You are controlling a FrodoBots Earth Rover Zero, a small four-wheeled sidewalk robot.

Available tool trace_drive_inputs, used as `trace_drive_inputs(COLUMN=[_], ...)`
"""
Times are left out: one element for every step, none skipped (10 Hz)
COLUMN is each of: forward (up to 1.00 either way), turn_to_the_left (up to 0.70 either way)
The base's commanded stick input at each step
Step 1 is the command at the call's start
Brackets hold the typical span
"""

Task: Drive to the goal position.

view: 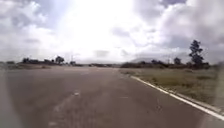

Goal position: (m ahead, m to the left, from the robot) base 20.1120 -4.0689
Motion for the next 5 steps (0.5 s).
trace_drive_inputs(forward=[1.00, 1.00, 1.00, 1.00, 1.00], turn_to_the_left=[0.00, 0.00, 0.00, 0.00, 0.00])
